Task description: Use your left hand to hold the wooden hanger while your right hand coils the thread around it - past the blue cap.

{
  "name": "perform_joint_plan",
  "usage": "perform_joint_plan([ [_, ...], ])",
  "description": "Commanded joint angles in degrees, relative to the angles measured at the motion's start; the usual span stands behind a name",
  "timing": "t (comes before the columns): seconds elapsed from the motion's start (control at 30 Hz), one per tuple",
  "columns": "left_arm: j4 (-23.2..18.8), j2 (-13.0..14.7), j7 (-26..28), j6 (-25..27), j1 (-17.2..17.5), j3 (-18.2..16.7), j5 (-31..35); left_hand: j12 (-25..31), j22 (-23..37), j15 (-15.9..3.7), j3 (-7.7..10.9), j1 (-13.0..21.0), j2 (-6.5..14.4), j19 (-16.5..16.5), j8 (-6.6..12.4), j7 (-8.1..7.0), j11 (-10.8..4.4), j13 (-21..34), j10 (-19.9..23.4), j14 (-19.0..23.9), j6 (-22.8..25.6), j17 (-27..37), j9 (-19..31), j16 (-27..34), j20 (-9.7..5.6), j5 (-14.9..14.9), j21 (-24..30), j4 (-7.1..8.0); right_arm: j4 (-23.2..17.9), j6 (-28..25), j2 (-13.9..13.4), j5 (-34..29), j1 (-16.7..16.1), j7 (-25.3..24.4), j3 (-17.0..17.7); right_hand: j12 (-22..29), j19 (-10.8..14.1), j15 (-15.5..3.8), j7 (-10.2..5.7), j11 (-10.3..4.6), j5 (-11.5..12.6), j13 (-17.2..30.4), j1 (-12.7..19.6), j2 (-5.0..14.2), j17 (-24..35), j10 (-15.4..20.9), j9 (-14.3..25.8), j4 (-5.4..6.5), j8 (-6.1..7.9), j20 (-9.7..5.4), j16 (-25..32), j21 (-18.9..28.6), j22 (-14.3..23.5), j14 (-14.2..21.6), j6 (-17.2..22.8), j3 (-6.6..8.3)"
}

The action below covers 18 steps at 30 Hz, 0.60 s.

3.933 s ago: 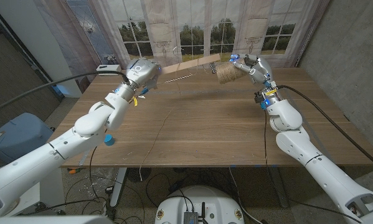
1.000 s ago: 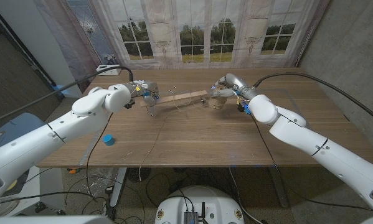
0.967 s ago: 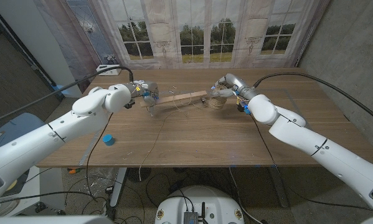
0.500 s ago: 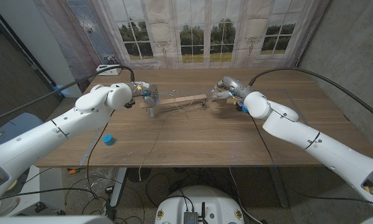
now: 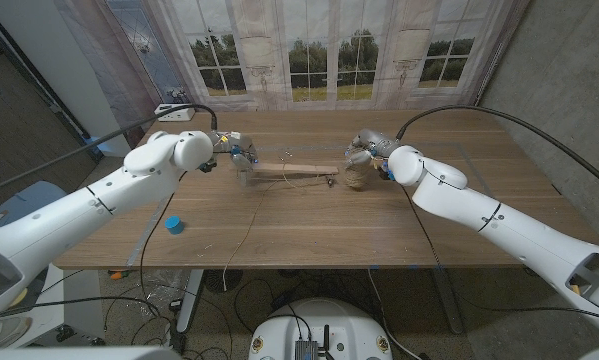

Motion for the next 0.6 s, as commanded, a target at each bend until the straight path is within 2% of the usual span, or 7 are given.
perform_joint_plan([
  [0.03,-0.05,0.29,-2.18,-0.11,-1.40,1.19,1.88,-0.01,0.23,-0.40,-3.16,-2.06,-1.35,-6.00,-0.14,-0.96,0.18,-2.30,-5.83,-8.85,-4.52,-1.50,-1.89,-0.29,2.41,0.13,-3.54,-0.24,1.26,-9.32,1.11,-2.33,3.05,1.33,-4.08,-1.73,-3.13,-7.77,-1.50,-1.56,0.06,-0.53,7.94,10.82,-0.41,-4.34,-0.25,0.13,-0.39,-0.37,-0.89,-3.17,-0.08,-2.46,-2.94,-0.84],
  [0.17,-0.40,0.49,-2.23,-0.28,-1.32,1.10,2.60,0.12,0.25,0.45,-5.32,-3.42,-1.43,-9.71,-0.20,-1.41,0.43,-3.75,-9.12,-13.48,-7.62,-2.52,-3.15,-0.15,2.80,0.21,-5.89,-0.05,1.21,-13.03,1.24,-2.18,4.51,2.64,-5.49,-2.04,-8.43,-6.01,-2.64,-2.20,0.37,-1.24,6.14,10.07,-0.65,-10.49,-0.51,-0.16,-0.61,2.74,-0.93,-7.62,-0.03,-9.78,-7.25,-2.16],
  [0.23,-0.43,0.48,-2.12,-0.47,-1.20,0.86,2.48,0.16,0.26,0.88,-6.28,-4.27,-1.46,-10.81,-0.31,-1.68,0.66,-4.34,-10.42,-14.65,-9.20,-2.94,-3.67,0.10,2.60,0.28,-6.73,0.21,1.29,-14.90,1.27,-1.92,5.52,3.63,-6.37,-2.26,-10.17,-5.09,-3.54,-2.43,0.59,-1.68,5.21,9.41,-0.86,-14.28,-0.60,-0.28,-0.80,4.26,-1.28,-9.60,-0.03,-14.33,-10.24,-3.17],
  [0.33,-0.48,0.52,-1.45,-0.82,-0.90,0.50,2.45,0.15,0.27,1.36,-7.22,-5.18,-1.11,-12.13,-0.33,-1.99,0.82,-5.07,-12.30,-16.50,-11.04,-3.47,-4.32,0.16,2.76,0.41,-7.78,0.54,1.39,-16.99,1.32,-1.54,6.68,4.21,-7.50,-2.25,-13.88,-3.32,-4.33,-2.78,1.03,-2.29,3.29,8.18,-1.45,-19.23,-0.71,-0.04,-1.03,7.08,-1.62,-12.85,-0.02,-19.91,-14.99,-4.95],
  [0.37,-0.51,0.56,-1.06,-0.91,-0.70,0.31,2.42,0.25,0.28,1.39,-7.44,-5.55,-0.93,-12.23,-0.40,-1.88,0.72,-5.23,-12.47,-16.85,-11.65,-3.55,-4.46,0.22,2.77,0.43,-7.96,0.74,1.31,-16.93,1.16,-1.16,6.71,4.11,-7.47,-2.11,-14.74,-2.62,-4.32,-2.77,1.21,-2.46,2.61,7.84,-1.65,-20.06,-0.74,0.14,-0.97,8.63,-1.75,-13.71,-0.01,-21.65,-16.03,-5.56],
  [0.5,-0.74,0.78,0.34,-1.11,0.14,-0.55,1.99,0.25,0.28,1.80,-7.90,-6.47,-0.46,-12.73,-0.35,-2.05,0.79,-5.69,-13.54,-17.77,-12.75,-3.87,-4.86,0.29,2.77,0.52,-8.52,1.23,0.71,-17.10,0.68,-0.29,6.65,3.03,-7.48,-2.07,-17.10,-1.25,-4.34,-2.58,1.82,-2.95,0.28,6.83,-2.41,-23.03,-0.83,0.89,-1.03,10.88,-1.95,-16.10,0.01,-25.60,-19.14,-7.30],
  [0.6,-1.04,1.25,2.25,-1.51,1.22,-1.60,1.33,0.26,0.29,1.97,-8.15,-7.24,-0.15,-13.41,-0.44,-1.72,1.08,-6.13,-14.63,-18.80,-14.24,-4.32,-5.25,0.20,2.86,0.63,-9.16,1.56,-0.21,-16.47,0.12,0.87,5.94,1.94,-6.52,-1.99,-19.12,0.14,-4.48,-2.02,2.60,-3.49,-2.69,5.56,-3.41,-26.00,-0.91,1.87,-1.03,12.79,-1.76,-18.58,0.04,-28.55,-22.30,-9.40],
])
